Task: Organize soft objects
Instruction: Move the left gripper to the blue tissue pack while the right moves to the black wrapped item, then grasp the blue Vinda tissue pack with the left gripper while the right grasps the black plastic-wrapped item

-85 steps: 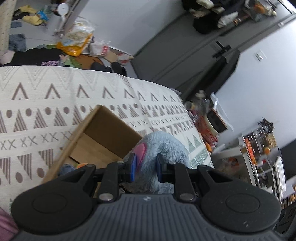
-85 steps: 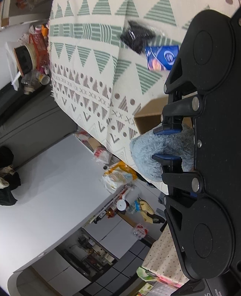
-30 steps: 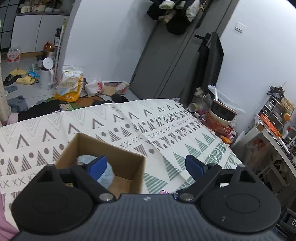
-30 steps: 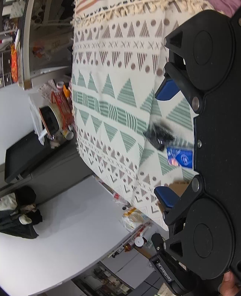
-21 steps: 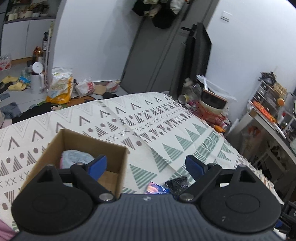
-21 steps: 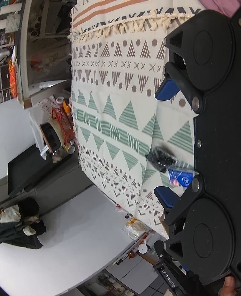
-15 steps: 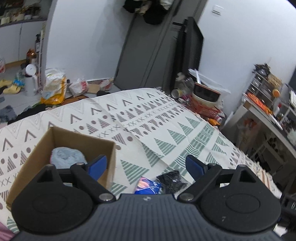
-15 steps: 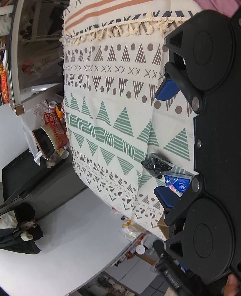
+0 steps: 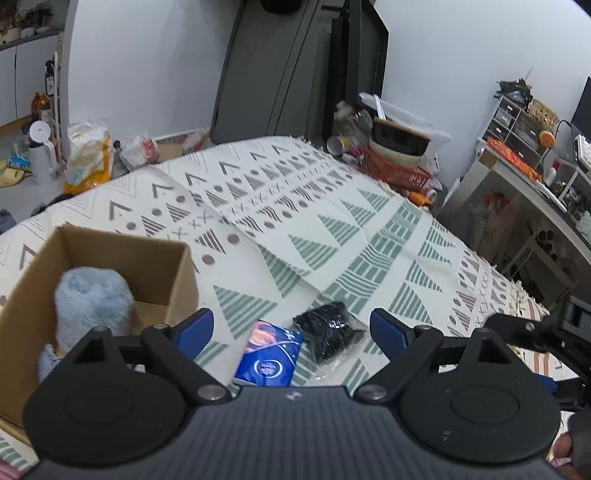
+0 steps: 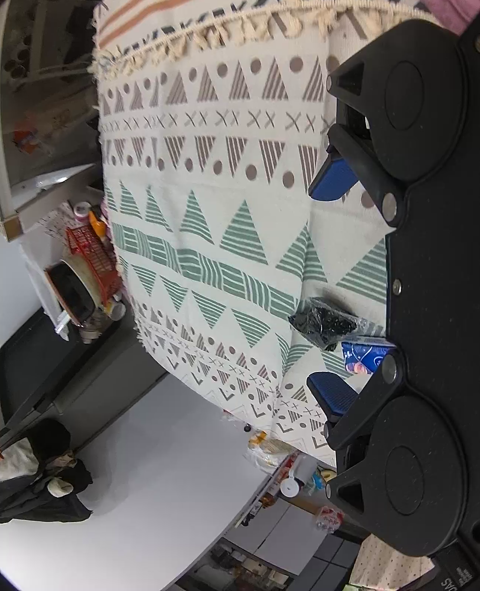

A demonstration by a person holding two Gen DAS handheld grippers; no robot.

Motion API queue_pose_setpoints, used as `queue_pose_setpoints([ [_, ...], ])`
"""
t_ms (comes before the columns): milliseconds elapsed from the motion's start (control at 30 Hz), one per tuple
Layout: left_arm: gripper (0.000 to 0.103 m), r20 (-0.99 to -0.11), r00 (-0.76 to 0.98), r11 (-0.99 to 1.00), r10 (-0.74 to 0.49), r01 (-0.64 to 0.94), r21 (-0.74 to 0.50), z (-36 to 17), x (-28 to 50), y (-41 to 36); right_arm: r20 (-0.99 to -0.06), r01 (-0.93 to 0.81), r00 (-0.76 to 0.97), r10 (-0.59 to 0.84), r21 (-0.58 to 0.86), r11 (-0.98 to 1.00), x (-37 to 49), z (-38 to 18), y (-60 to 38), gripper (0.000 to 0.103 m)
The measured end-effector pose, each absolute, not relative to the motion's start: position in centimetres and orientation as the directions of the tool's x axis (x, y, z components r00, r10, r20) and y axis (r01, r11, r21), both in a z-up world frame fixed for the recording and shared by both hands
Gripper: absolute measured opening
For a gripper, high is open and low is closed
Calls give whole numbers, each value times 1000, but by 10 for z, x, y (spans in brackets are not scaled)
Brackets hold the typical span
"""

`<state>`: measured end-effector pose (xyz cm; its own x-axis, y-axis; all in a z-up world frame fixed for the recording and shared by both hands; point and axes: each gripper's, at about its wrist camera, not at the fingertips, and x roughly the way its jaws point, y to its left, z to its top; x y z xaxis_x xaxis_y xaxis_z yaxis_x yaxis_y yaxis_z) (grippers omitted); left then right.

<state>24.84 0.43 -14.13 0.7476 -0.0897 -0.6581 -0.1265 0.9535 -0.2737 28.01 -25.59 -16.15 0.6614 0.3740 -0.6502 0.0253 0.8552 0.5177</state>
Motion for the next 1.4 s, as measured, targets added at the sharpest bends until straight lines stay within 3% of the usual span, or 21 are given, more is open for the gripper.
queue_pose_setpoints([
  [333,86,-709,699,957,-97,-130,-259,-162,270,-6,-653,15,622,432,561,827,311,-182,-240,100],
  [633,72,-759,643,957,-108,-141,-255,-183,285,-13,-631,-35,587,507,606,795,326,-210,-228,93],
  [800,70,-770,632,962,-88,-146,-229,-191,287,-16,-627,-19,548,553,652,758,329,-230,-227,85],
  [1400,67,-833,552,964,-29,-205,-169,-229,305,-13,-559,-29,527,640,741,671,351,-271,-224,76],
])
